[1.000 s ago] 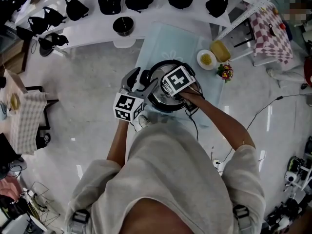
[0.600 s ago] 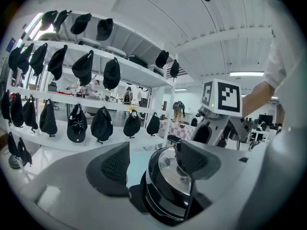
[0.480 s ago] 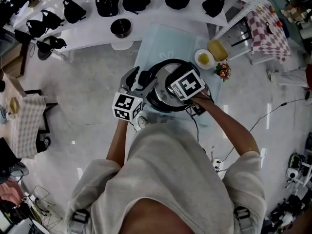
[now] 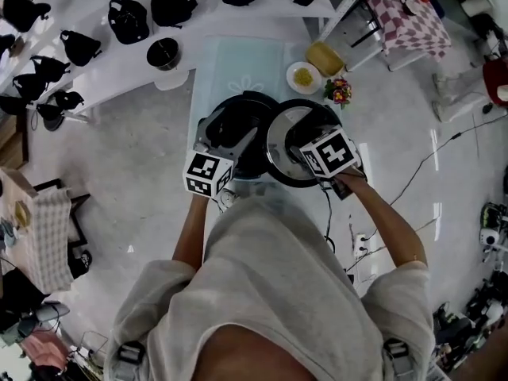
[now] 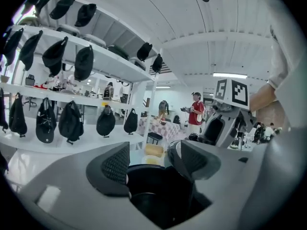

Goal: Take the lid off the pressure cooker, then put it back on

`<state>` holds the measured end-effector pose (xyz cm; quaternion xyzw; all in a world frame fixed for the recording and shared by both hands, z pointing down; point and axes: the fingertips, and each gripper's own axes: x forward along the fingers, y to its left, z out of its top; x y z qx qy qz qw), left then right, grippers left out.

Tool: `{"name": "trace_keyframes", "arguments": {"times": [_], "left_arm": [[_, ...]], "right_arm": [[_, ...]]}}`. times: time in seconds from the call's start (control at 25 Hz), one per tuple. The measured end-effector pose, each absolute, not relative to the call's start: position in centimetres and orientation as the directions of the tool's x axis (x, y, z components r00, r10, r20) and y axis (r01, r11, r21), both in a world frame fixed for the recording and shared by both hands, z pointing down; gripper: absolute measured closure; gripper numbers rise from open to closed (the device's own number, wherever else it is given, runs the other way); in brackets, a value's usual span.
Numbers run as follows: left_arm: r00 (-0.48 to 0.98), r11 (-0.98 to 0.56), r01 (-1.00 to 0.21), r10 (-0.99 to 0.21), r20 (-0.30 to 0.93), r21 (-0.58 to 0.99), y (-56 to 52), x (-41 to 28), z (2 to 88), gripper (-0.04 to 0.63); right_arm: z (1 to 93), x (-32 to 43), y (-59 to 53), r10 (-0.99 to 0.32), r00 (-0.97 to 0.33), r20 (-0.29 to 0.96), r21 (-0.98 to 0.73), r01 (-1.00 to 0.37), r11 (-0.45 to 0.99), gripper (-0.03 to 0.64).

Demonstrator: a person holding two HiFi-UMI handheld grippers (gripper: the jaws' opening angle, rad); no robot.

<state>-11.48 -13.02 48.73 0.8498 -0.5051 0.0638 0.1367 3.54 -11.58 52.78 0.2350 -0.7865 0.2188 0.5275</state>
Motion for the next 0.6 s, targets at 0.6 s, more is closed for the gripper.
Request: {"name": "trace_keyframes", "arguments": {"times": [0.6], "left_arm": [[0.669, -0.646, -0.742, -0.69, 0.276, 0.182, -15.3, 0.1, 49.4, 0.262]], "right_arm": [[56.4, 19.5, -8.4, -0.165, -0.241, 0.956, -0.104, -0.809, 0.578, 0.345]]}}
